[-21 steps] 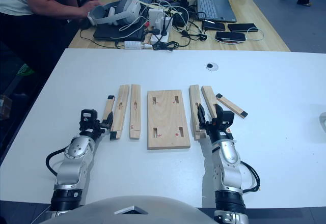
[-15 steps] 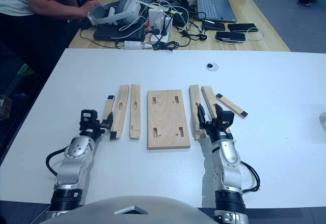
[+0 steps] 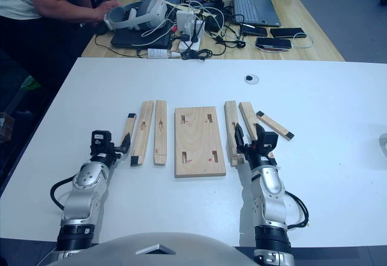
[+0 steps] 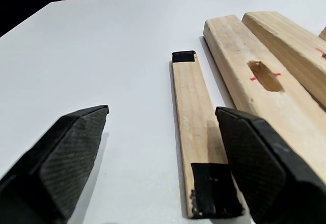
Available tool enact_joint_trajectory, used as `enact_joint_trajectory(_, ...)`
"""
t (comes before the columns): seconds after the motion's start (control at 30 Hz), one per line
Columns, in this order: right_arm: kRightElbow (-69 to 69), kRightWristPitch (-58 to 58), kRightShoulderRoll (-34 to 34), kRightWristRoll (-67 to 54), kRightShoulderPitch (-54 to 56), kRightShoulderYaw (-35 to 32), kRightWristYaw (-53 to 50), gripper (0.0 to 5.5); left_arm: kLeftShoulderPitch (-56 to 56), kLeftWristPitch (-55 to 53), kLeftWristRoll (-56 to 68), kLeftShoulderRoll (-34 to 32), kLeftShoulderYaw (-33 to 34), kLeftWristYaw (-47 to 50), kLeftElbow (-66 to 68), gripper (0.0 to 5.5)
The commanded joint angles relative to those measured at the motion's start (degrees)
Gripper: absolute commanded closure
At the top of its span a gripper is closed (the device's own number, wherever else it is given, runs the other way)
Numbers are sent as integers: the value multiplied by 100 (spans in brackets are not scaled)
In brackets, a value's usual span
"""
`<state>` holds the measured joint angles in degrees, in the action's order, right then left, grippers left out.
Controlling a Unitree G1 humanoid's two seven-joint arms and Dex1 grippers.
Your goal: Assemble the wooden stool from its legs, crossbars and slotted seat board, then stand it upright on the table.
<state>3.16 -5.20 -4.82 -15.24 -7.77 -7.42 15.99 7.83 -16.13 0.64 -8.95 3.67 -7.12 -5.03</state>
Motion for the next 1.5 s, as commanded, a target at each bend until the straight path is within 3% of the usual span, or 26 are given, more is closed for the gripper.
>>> enact_joint_trajectory(0.03, 57, -16, -6, 35, 102, 0, -21, 201, 15, -29, 13, -27, -34, -44, 76, 159)
enact_joint_trajectory(0.7, 41, -8, -2, 53, 79, 36, -50, 201, 77, -709, 232, -58, -143, -379, 99, 159)
enact_joint_trajectory(0.97, 82, -38, 1, 71, 91, 46, -58, 199, 16, -1838, 537, -262, -299, -733, -148, 286)
enact_joint_trajectory(1.27, 171, -106, 47, 110, 122, 84, -64, 199, -106, -2385, 473, -609, -237, -697, -248, 418)
enact_joint_trajectory(1.5, 269, -193, 74, 141, 176, 11, -144, 199, -584, -2418, 772, -638, 290, -672, -413, 420)
